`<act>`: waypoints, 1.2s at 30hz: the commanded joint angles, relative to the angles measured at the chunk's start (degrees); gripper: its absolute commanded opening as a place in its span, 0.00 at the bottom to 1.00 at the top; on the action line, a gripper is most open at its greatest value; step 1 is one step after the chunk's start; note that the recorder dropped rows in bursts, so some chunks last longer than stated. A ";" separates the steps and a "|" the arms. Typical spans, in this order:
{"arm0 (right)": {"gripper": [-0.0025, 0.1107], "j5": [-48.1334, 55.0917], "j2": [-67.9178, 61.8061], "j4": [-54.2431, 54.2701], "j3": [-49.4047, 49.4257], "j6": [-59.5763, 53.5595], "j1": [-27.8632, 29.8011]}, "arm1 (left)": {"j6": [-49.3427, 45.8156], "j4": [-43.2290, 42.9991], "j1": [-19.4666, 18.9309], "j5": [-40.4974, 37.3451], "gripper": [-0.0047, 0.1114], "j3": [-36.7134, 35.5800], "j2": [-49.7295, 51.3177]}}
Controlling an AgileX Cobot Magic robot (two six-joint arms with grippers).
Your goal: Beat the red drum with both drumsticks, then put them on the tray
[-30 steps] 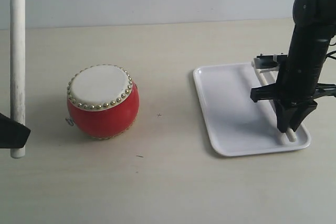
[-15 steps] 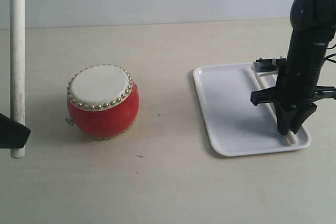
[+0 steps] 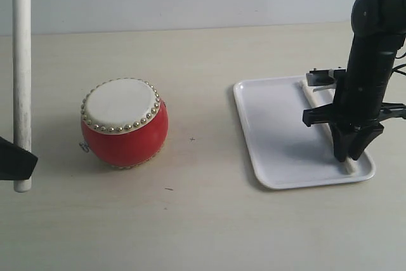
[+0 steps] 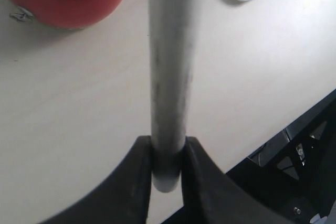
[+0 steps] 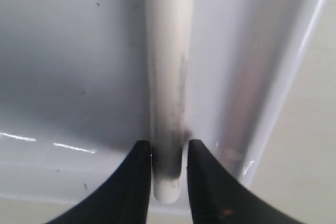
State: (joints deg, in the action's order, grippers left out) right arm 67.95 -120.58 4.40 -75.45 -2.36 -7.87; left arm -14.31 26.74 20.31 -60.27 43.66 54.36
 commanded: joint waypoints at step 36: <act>0.55 -16.13 36.78 88.75 33.91 -72.94 -19.35 | -38.15 39.97 0.41 0.59 0.04 -7.03 15.68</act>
State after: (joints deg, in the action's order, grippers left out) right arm 52.61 -82.27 90.67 -41.63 -73.66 -25.60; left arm -51.59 65.77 20.31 -59.37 36.92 70.08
